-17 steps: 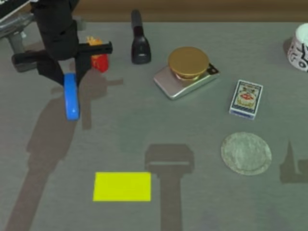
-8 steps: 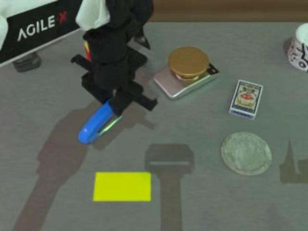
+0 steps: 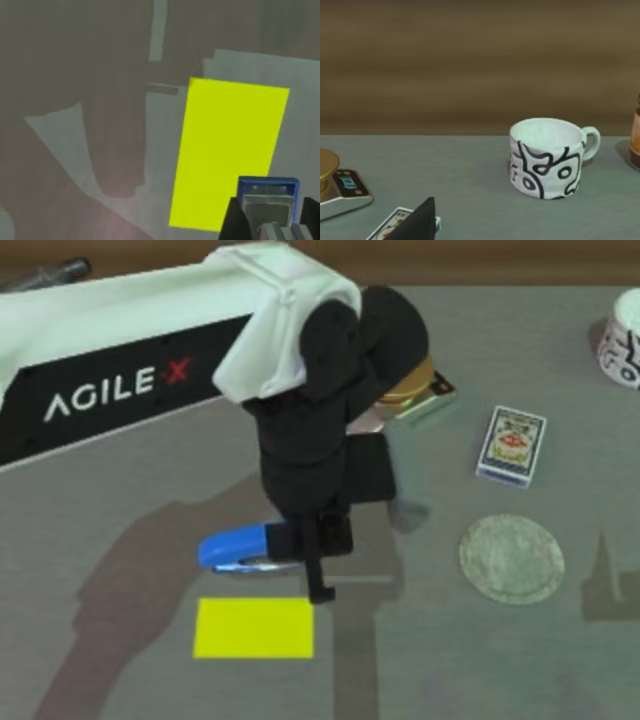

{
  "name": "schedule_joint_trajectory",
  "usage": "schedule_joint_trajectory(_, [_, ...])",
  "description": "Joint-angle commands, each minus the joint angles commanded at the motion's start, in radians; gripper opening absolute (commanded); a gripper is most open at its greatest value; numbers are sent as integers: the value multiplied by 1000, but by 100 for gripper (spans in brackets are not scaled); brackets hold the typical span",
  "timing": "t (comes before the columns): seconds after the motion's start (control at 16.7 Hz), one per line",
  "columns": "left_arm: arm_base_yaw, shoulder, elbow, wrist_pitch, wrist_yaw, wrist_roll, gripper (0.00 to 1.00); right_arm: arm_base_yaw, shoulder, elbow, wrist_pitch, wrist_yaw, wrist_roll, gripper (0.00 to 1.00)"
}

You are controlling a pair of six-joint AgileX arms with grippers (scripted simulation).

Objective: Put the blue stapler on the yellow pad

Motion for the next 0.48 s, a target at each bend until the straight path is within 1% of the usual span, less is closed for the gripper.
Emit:
schedule_joint_trajectory(0.12, [-24, -22, -20, 12, -2, 43, 0, 0, 0, 0, 0, 0, 0, 100])
schedule_joint_trajectory(0.48, [-22, -20, -23, 15, -3, 48, 0, 0, 0, 0, 0, 0, 0, 100])
